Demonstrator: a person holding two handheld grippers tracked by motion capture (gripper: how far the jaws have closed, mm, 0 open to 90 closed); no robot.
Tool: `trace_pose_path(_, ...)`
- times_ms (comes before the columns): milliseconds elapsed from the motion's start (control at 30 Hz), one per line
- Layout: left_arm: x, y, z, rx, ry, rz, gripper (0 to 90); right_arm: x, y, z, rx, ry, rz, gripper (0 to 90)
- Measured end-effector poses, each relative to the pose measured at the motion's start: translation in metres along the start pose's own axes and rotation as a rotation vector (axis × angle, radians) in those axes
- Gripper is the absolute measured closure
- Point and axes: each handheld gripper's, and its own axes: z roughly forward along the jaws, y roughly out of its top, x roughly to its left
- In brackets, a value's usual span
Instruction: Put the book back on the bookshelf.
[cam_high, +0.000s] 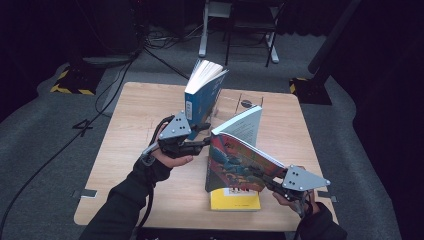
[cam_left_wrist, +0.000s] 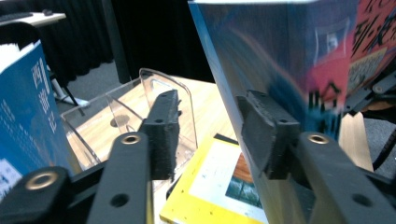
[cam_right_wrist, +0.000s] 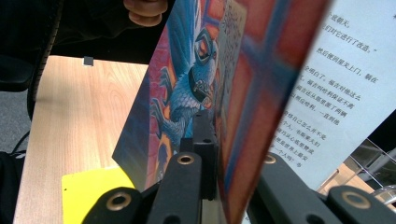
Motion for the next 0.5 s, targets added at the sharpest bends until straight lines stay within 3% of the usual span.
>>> trace_pose_path(167,-0.006,-0.013,-0.003,0.028,0.004,0.009,48.7,0.001,0.0,-0.001,-0.004,-0.003,0.0,86.4)
trace_pose_path(300,-0.009,-0.026,-0.003,0.086,0.003,0.014,40.1,0.003,0.0,-0.002,-0.003,-0.001,0.0,86.4)
trace_pose_path(500,-0.016,-0.042,-0.005,0.126,-0.009,0.014,36.6,0.005,0.001,-0.003,0.001,-0.004,-0.009,86.3)
